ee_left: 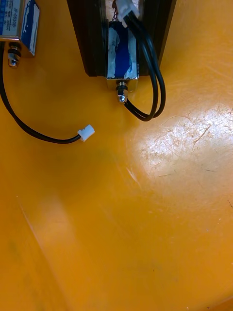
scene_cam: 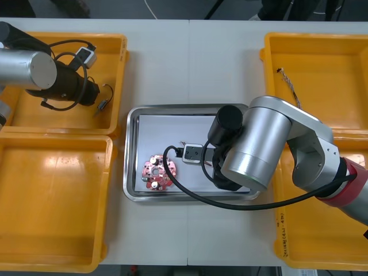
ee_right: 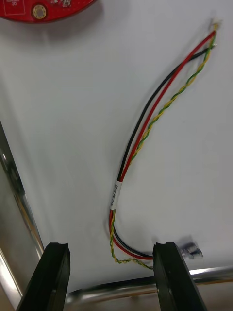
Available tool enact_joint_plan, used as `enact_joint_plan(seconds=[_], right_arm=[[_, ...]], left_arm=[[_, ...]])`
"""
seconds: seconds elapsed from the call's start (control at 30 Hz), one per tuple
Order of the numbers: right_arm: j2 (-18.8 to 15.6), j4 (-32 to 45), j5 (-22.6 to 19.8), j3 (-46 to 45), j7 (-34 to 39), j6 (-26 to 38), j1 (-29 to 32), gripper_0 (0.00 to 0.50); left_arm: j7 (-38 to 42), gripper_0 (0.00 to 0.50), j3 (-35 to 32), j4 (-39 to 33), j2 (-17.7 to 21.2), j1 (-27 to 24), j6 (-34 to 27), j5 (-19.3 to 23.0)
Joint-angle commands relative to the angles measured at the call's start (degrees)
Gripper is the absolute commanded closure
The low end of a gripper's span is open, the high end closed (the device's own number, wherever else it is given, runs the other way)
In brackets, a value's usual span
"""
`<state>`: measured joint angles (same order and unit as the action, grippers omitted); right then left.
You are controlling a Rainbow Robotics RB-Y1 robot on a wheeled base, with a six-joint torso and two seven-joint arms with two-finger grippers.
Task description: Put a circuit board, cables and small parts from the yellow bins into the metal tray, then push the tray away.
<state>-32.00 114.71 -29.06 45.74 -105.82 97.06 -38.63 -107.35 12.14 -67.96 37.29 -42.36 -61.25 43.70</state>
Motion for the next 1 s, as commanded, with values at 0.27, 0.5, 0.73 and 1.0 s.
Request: enact_joint_plan(seconds=[0.27, 0.5, 0.73, 1.0], right_arm=[[1.23, 3.50, 1.11, -3.29, -2.46, 1.37, 1.02, 0.000], [4.93, 3.77, 0.06, -9.79, -2.64, 8.40, 1.02, 0.000], [8.71, 6.75, -0.91, -21.04, -2.29, 12.94, 1.02, 0.000], [8.27, 11.06, -1.00, -32.65, -2.02, 12.94, 1.02, 0.000]], left_arm=[[-2.78, 0.500, -3.96, -1.56, -0.64, -2.55, -3.61, -0.64], [-2.51, 0.500, -7.57, -5.43, -0.11, -2.99, -10.91, -1.78], [-1.55, 0.500, -9.50, -9.91, 0.33, -3.87, -18.29, -3.01], [4.43, 0.500, -9.24, -17.91, 0.24, -4.22, -26.03, -3.19]])
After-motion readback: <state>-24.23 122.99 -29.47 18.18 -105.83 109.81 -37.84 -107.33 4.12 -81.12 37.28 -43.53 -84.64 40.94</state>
